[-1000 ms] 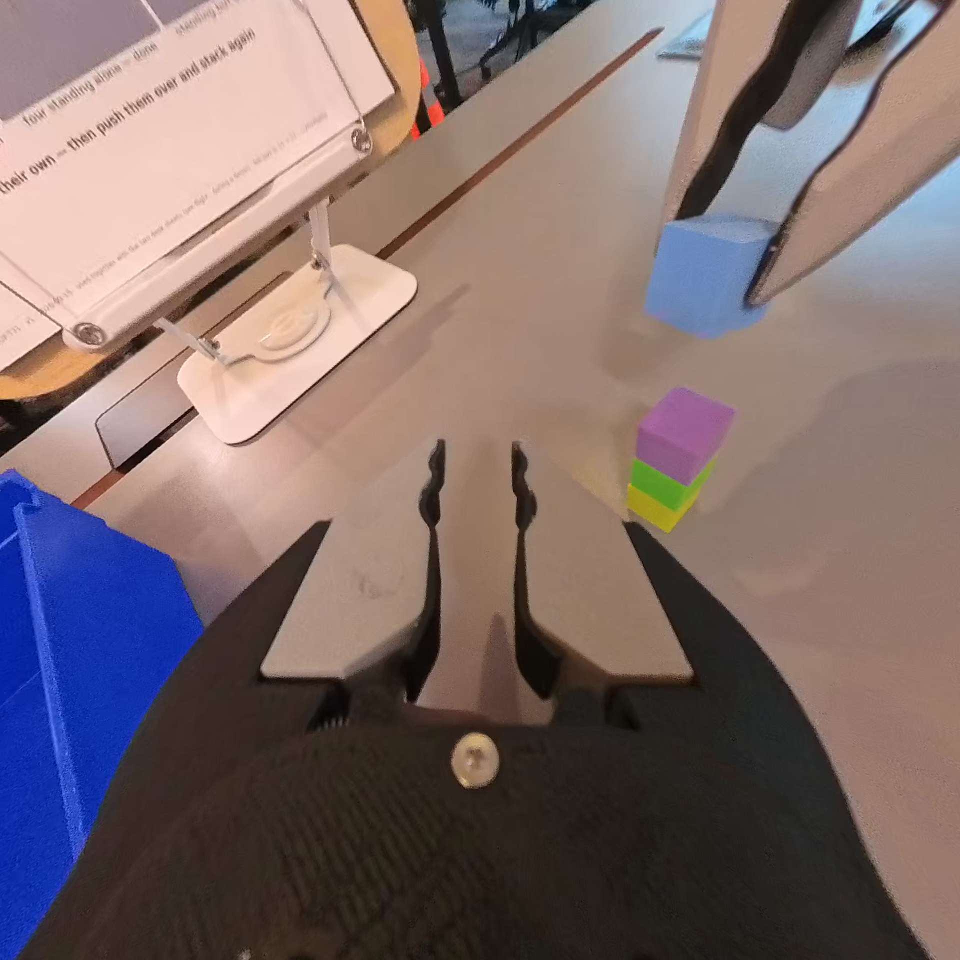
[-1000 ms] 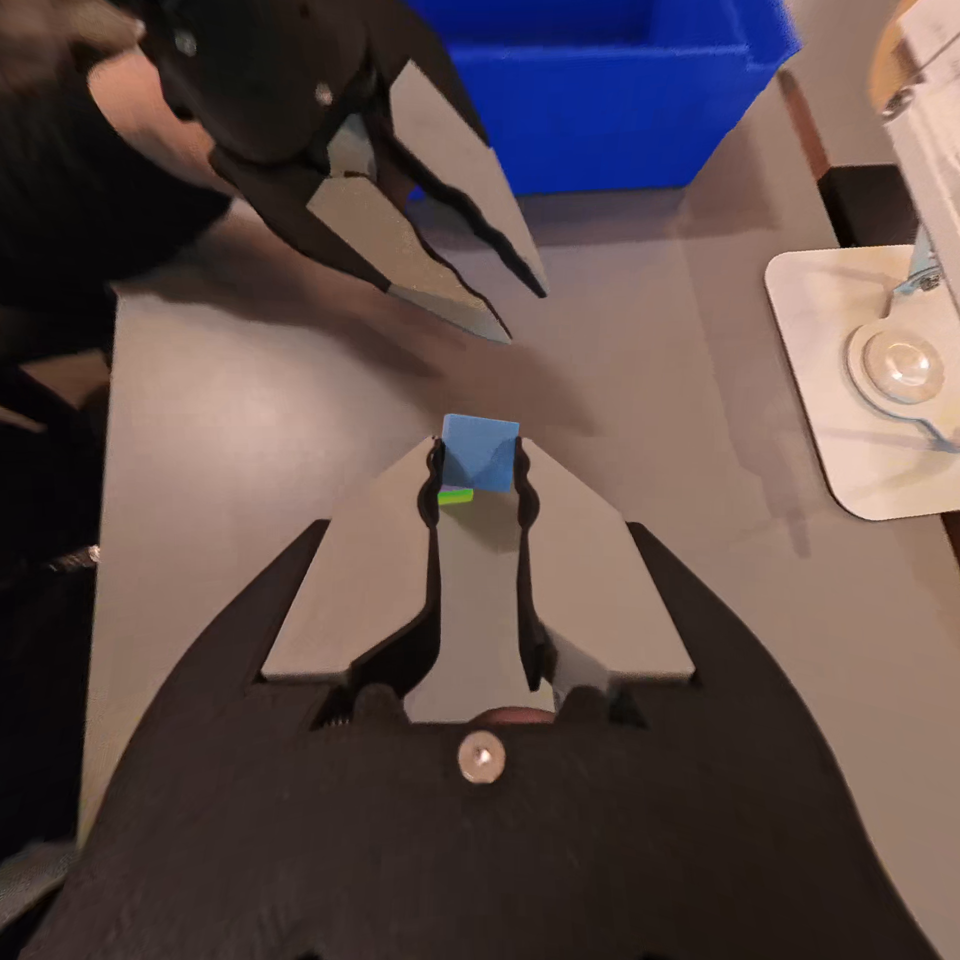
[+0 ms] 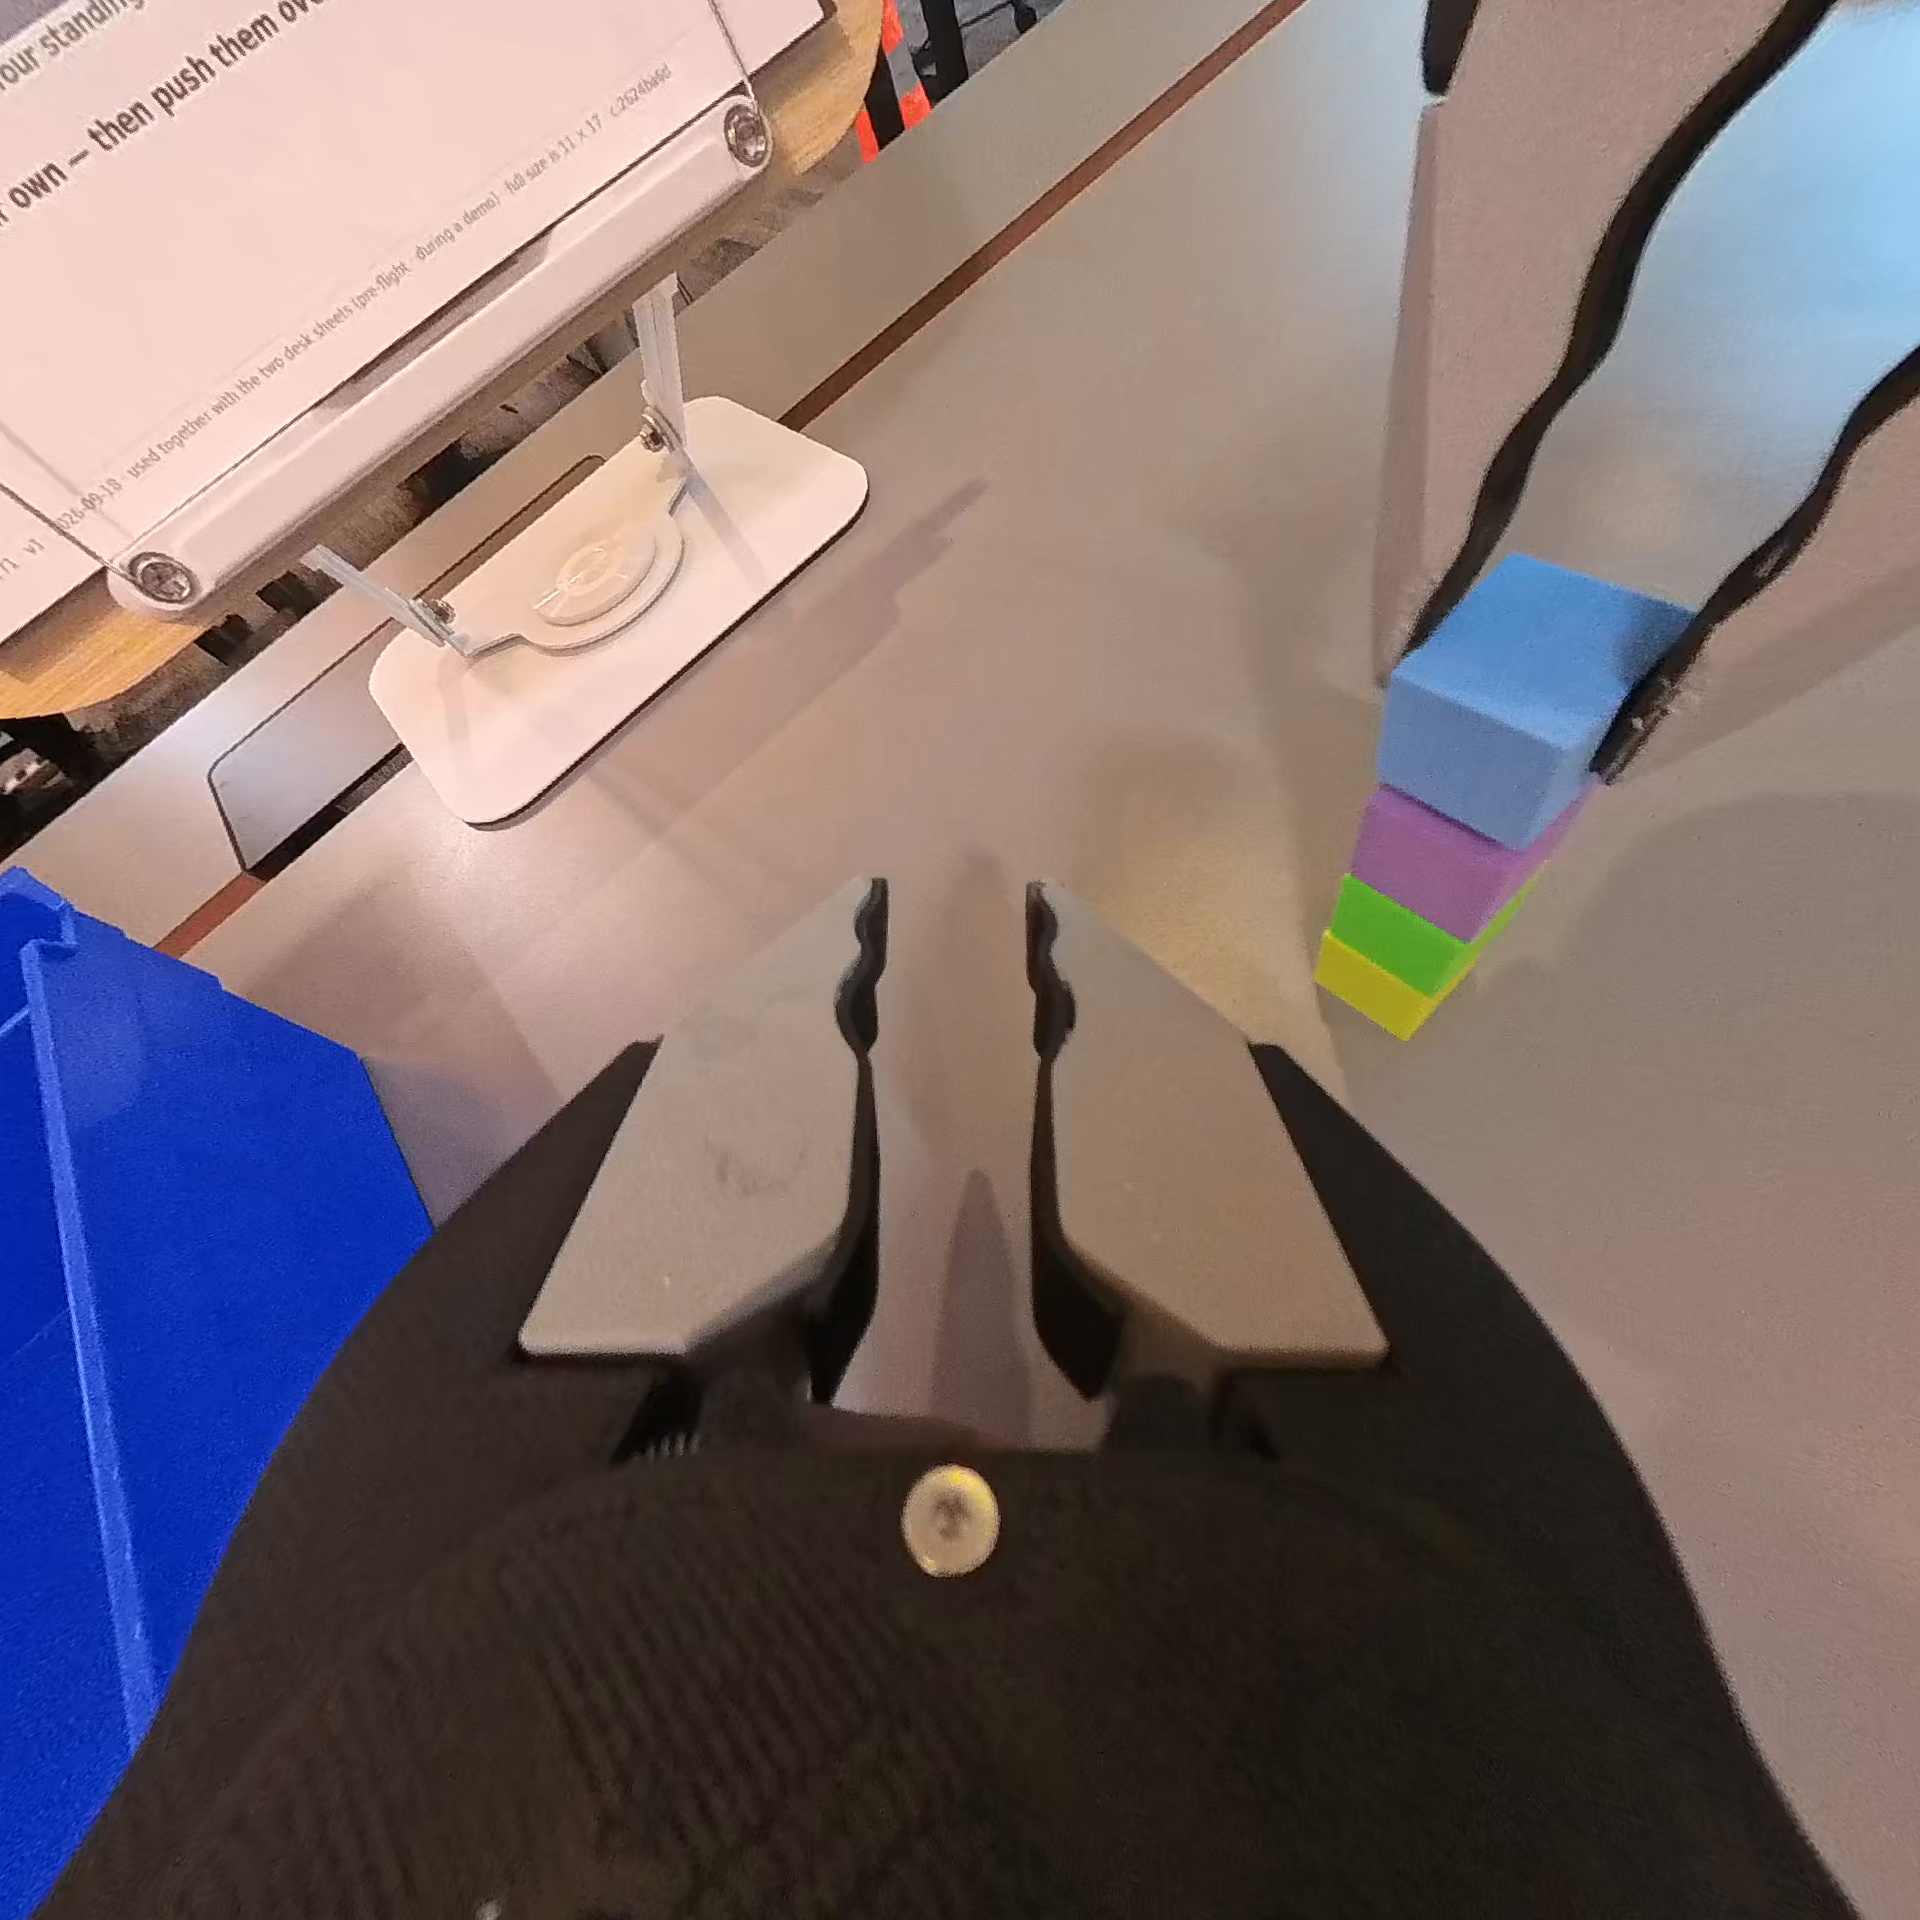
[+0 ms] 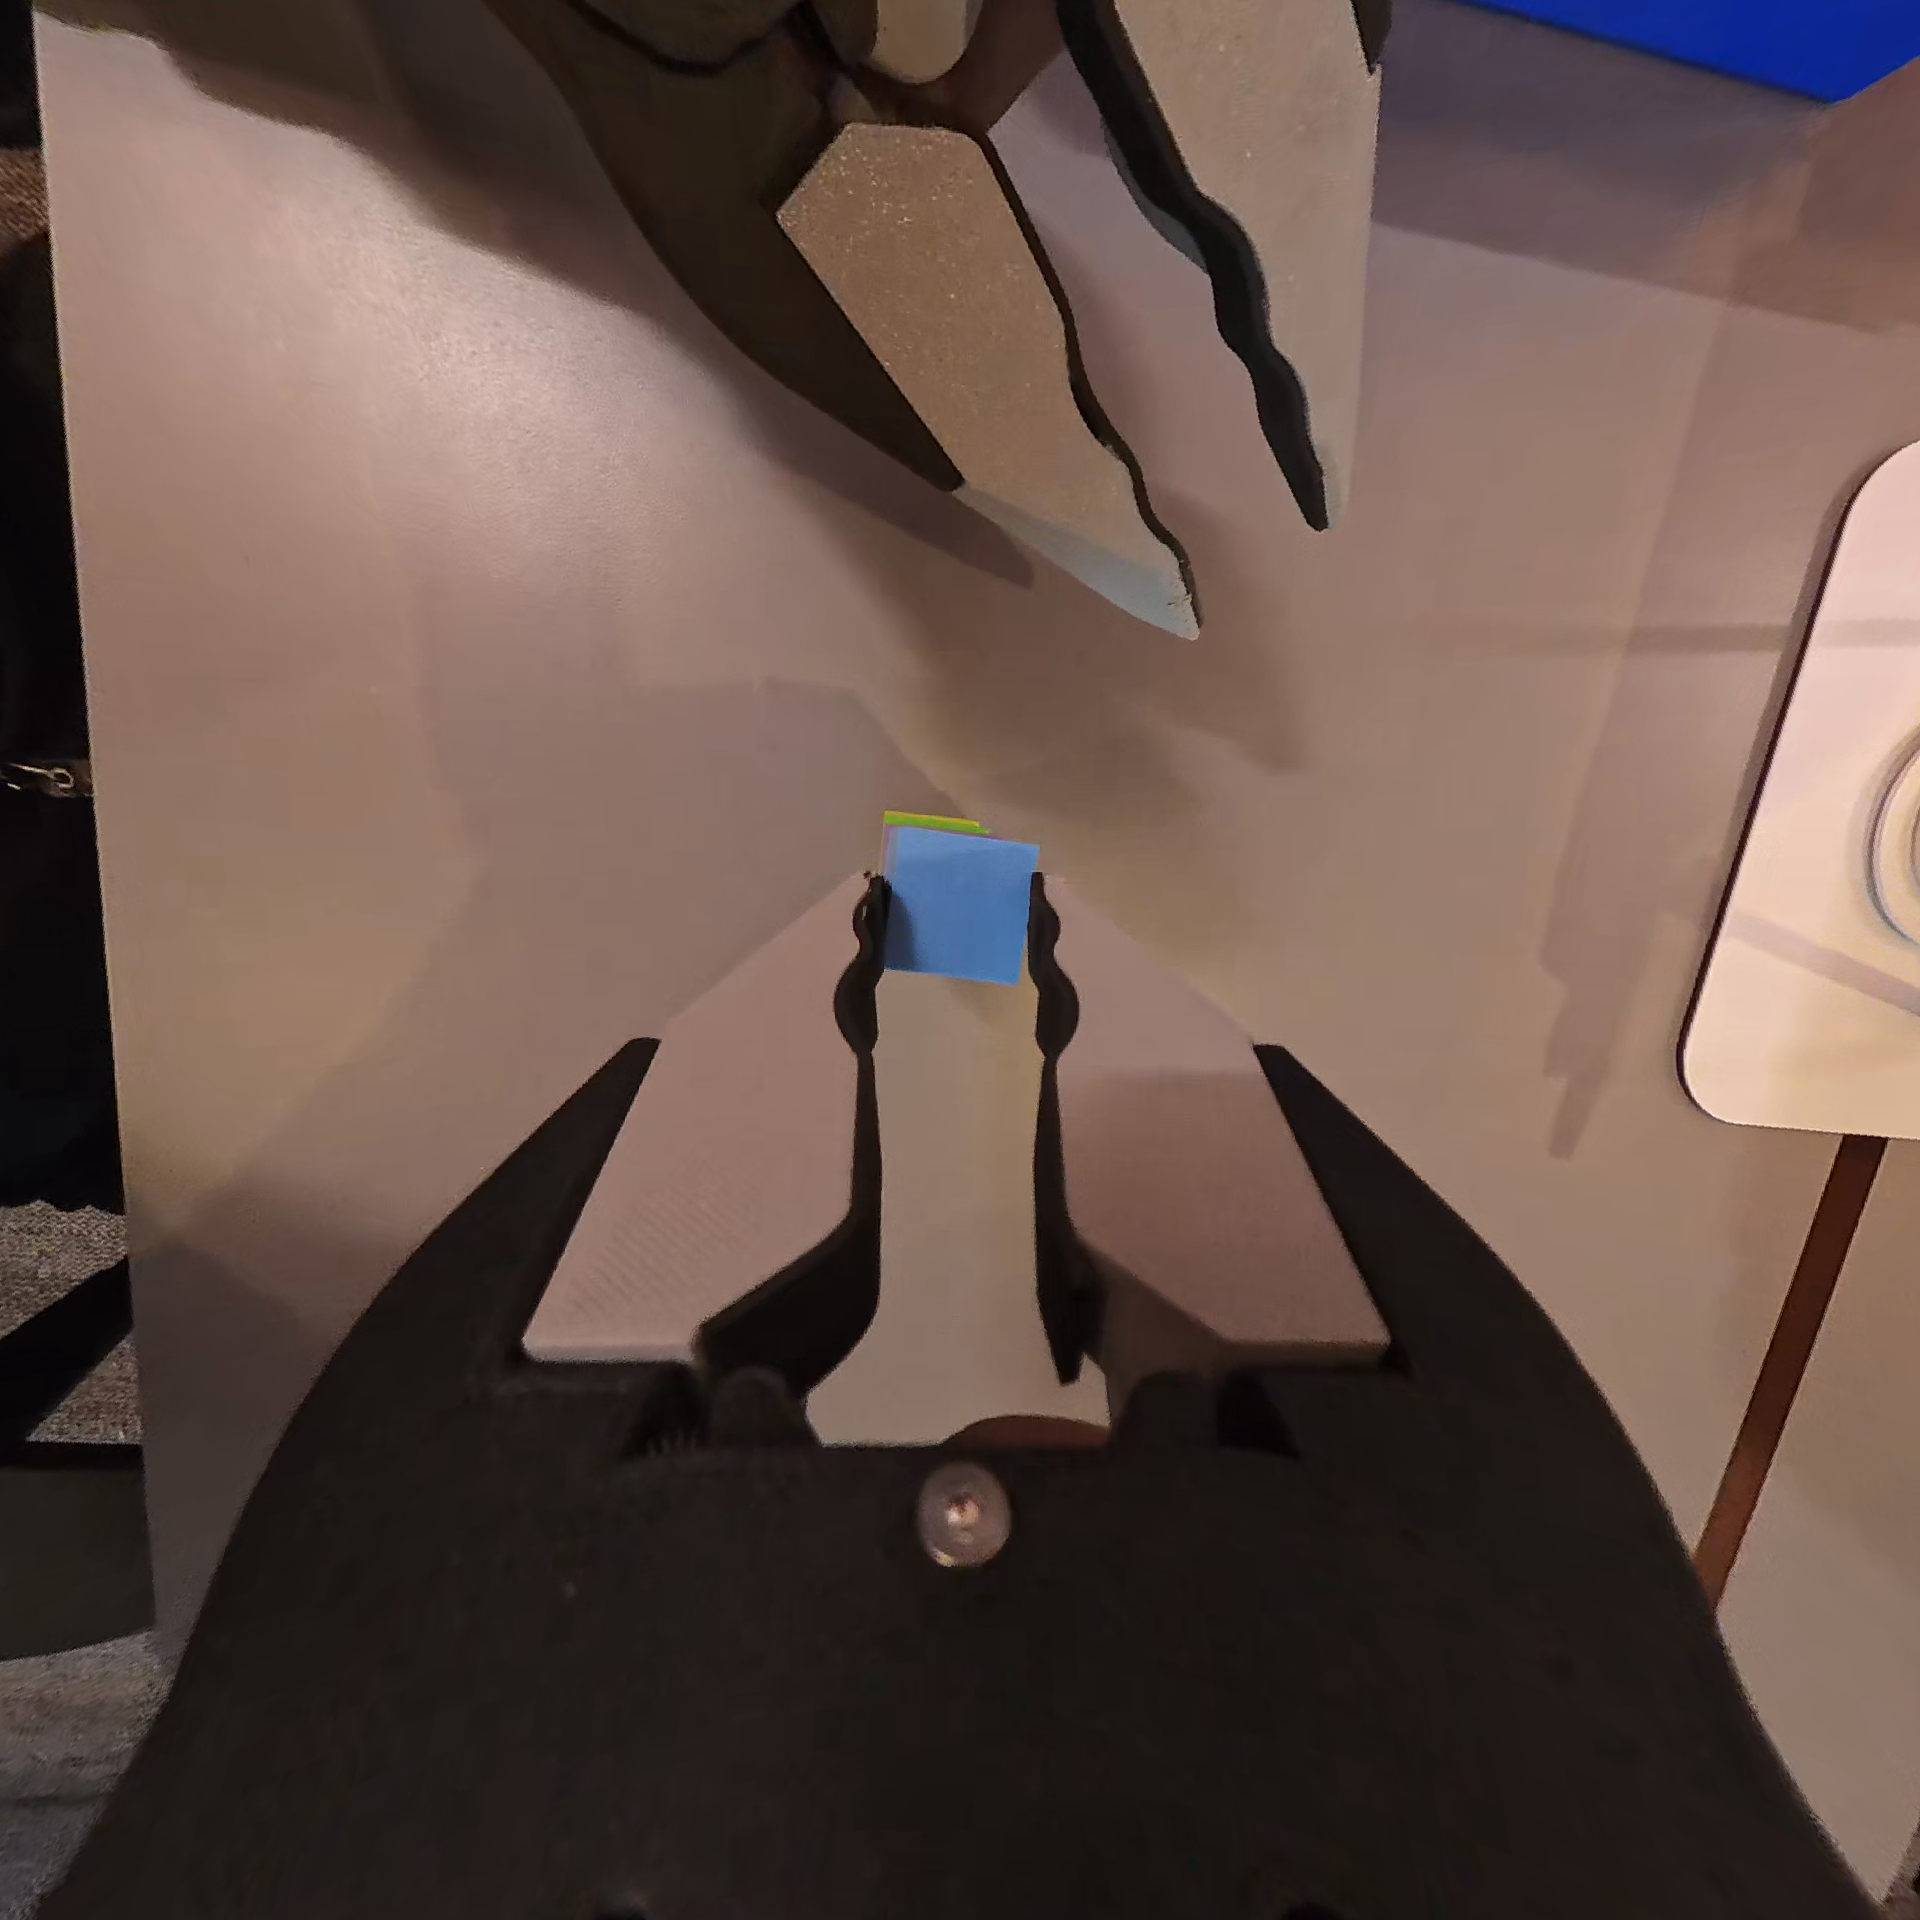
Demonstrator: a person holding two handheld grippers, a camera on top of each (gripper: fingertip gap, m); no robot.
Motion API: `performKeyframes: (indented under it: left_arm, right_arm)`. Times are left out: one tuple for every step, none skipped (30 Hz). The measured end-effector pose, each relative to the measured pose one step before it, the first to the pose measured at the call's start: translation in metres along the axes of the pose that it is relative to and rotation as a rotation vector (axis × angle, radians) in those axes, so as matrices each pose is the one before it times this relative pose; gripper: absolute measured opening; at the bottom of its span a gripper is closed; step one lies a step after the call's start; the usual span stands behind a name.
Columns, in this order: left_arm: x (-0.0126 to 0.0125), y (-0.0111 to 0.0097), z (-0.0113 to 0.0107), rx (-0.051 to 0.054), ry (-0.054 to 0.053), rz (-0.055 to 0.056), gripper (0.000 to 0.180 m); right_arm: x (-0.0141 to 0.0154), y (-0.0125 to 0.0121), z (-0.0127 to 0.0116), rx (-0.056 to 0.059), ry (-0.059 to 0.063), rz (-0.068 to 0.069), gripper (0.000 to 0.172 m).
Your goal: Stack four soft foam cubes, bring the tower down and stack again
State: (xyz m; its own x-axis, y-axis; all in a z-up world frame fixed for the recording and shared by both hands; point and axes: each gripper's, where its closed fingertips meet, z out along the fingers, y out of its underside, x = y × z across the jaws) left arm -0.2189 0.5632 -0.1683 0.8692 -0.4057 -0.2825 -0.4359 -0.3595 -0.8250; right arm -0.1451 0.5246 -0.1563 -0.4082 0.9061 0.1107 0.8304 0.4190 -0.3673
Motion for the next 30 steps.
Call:
performKeyframes:
  left_arm:
    - [-0.00008,0.00019,0.00005,-0.0001,0.0011,-0.0006,0.024]
    - [-0.00012,0.00000,0.00006,0.0001,-0.0001,-0.0003,0.024]
    - [-0.00005,0.00010,0.00010,-0.0004,-0.0002,0.0001,0.024]
    - [0.00014,0.00012,0.00010,-0.0009,0.0007,0.0004,0.024]
    - [0.00010,0.00017,0.00023,-0.0012,0.0001,0.0010,0.024]
    - [0.00013,0.00025,0.00015,-0.0010,-0.0006,0.0019,0.024]
    - [0.00008,0.00004,0.00007,-0.0007,-0.0004,0.0021,0.024]
    - [0.00006,0.00012,0.00012,-0.0003,-0.0007,0.0011,0.024]
    - [0.00003,0.00004,0.00014,-0.0003,-0.0002,0.0003,0.024]
    - [0.00010,0.00021,0.00021,-0.0009,0.0008,-0.0002,0.024]
    - [0.00007,0.00027,0.00018,-0.0013,0.0006,-0.0001,0.024]
    - [0.00001,0.00031,0.00025,-0.0013,-0.0004,0.0004,0.024]
    - [-0.00008,0.00027,0.00011,-0.0010,-0.0004,0.0005,0.024]
    - [0.00000,0.00009,0.00011,-0.0003,0.0000,-0.0002,0.024]
    - [0.00007,-0.00003,0.00001,0.0002,0.0003,-0.0003,0.024]
    - [0.00007,-0.00007,0.00004,0.0002,0.0001,0.0004,0.024]
    - [-0.00008,0.00005,-0.00009,-0.0001,-0.0004,0.0009,0.024]
    - [-0.00016,0.00003,-0.00002,-0.0002,-0.0009,0.0006,0.024]
    - [-0.00010,0.00017,0.00000,-0.0003,-0.0004,-0.0002,0.024]
    - [0.00003,0.00004,0.00005,-0.0005,0.0003,-0.0004,0.024]
    - [-0.00009,0.00015,0.00008,-0.0004,-0.0001,-0.0002,0.024]
    - [-0.00003,0.00004,-0.00002,-0.0003,-0.0003,-0.0001,0.024]
    - [-0.00007,0.00009,-0.00011,-0.0001,-0.0001,0.0001,0.024]
    - [-0.00010,-0.00003,0.00001,0.0002,-0.0007,0.0000,0.024]
    - [-0.00007,0.00002,-0.00001,0.0002,-0.0001,-0.0005,0.024]
    - [0.00002,0.00005,0.00004,-0.0003,0.0005,-0.0011,0.024]
    - [-0.00001,0.00018,0.00007,-0.0006,0.0003,-0.0006,0.024]
    - [0.00010,0.00010,0.00004,-0.0004,0.0002,0.0007,0.024]
    - [0.00007,-0.00006,-0.00003,0.0001,-0.0005,0.0011,0.024]
    - [0.00009,0.00003,0.00008,0.0000,0.0000,0.0003,0.024]
  right_arm:
    - [0.00018,-0.00006,0.00021,0.0006,0.0016,-0.0043,0.024]
    - [0.00037,-0.00005,0.00015,0.0015,0.0017,-0.0013,0.024]
    - [0.00057,-0.00002,0.00033,0.0025,0.0009,0.0011,0.024]
    - [0.00049,0.00003,0.00021,0.0028,0.0005,0.0022,0.024]
    - [0.00045,-0.00006,0.00013,0.0034,0.0010,0.0023,0.024]
    - [-0.00008,-0.00028,0.00008,0.0050,-0.0009,0.0010,0.024]
    - [-0.00043,-0.00019,-0.00002,0.0044,-0.0014,-0.0014,0.024]
    - [-0.00030,0.00034,0.00002,0.0008,0.0005,-0.0023,0.024]
    - [0.00033,0.00051,0.00013,-0.0008,0.0049,-0.0037,0.024]
    - [0.00024,0.00031,0.00002,0.0004,0.0035,-0.0036,0.024]
    - [-0.00047,0.00011,0.00014,0.0003,-0.0018,-0.0010,0.024]
    - [-0.00034,0.00032,0.00006,-0.0011,-0.0020,0.0000,0.024]
    - [-0.00007,0.00006,0.00016,0.0001,0.0003,-0.0018,0.024]
    - [-0.00054,0.00004,0.00014,0.0002,-0.0023,-0.0035,0.024]
    - [-0.00037,-0.00009,0.00018,0.0005,-0.0002,-0.0044,0.024]
    - [0.00019,-0.00004,0.00004,-0.0002,0.0038,-0.0042,0.024]
    - [-0.00007,-0.00005,0.00018,-0.0003,0.0005,-0.0035,0.024]
    - [-0.00051,-0.00012,0.00025,0.0008,-0.0028,-0.0012,0.024]
    - [-0.00013,-0.00008,0.00024,0.0002,-0.0003,0.0003,0.024]
    - [0.00012,-0.00001,0.00021,-0.0003,0.0010,-0.0007,0.024]
    - [-0.00026,-0.00003,0.00011,0.0007,-0.0013,-0.0009,0.024]
    - [-0.00002,-0.00029,-0.00009,0.0018,0.0005,-0.0003,0.024]
    - [0.00016,-0.00031,-0.00007,0.0017,0.0009,-0.0001,0.024]
    - [0.00006,-0.00014,-0.00014,0.0013,0.0002,0.0005,0.024]
    - [0.00027,-0.00006,0.00008,0.0014,0.0005,0.0010,0.024]
    - [0.00014,0.00026,0.00014,-0.0009,-0.0003,0.0014,0.025]
    - [0.00007,0.00030,0.00020,-0.0016,-0.0001,0.0003,0.025]
    - [-0.00004,0.00019,0.00032,-0.0009,0.0007,-0.0014,0.024]
    - [-0.00032,0.00018,0.00040,-0.0012,0.0000,-0.0015,0.024]
    - [-0.00014,0.00029,0.00016,-0.0019,0.0000,-0.0012,0.024]
